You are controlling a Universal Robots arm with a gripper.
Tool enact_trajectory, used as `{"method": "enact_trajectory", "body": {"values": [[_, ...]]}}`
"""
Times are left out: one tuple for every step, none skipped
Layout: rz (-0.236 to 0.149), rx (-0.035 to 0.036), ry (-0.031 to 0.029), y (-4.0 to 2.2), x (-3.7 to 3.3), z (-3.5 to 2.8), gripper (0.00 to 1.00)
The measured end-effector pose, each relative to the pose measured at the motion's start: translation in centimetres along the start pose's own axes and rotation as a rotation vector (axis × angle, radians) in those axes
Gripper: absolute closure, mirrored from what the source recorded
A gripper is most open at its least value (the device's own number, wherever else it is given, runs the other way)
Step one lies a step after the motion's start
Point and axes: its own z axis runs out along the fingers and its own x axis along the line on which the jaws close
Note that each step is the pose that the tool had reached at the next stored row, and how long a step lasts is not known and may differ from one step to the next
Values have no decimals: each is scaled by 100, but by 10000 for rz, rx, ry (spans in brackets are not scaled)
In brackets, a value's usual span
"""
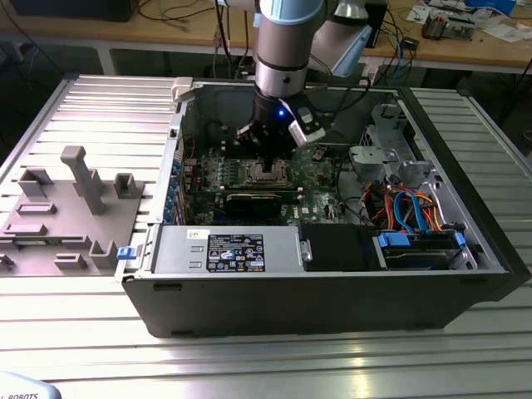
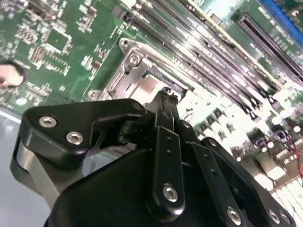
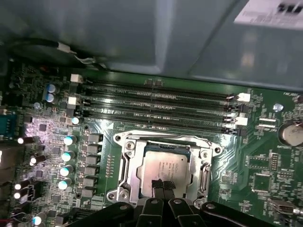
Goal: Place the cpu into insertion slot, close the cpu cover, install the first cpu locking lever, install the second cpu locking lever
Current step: 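Install the second cpu locking lever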
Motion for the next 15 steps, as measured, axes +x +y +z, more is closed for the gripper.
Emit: {"method": "enact_trajectory", "body": {"values": [[0,24,3,6,1,-61,89],[-1,34,4,9,0,-105,89],[-1,40,5,11,1,-133,89],[1,51,6,12,3,-166,89],[0,51,6,13,3,-179,89],[1,55,6,13,3,-190,89],[1,59,7,13,3,-199,89],[1,61,7,13,4,-205,89],[1,61,6,13,4,-205,89],[1,66,6,13,4,-205,89],[1,69,7,13,4,-206,89],[1,70,8,13,4,-206,89],[2,70,8,13,4,-206,89],[1,70,8,13,4,-206,89],[1,70,8,13,4,-206,89]]}}
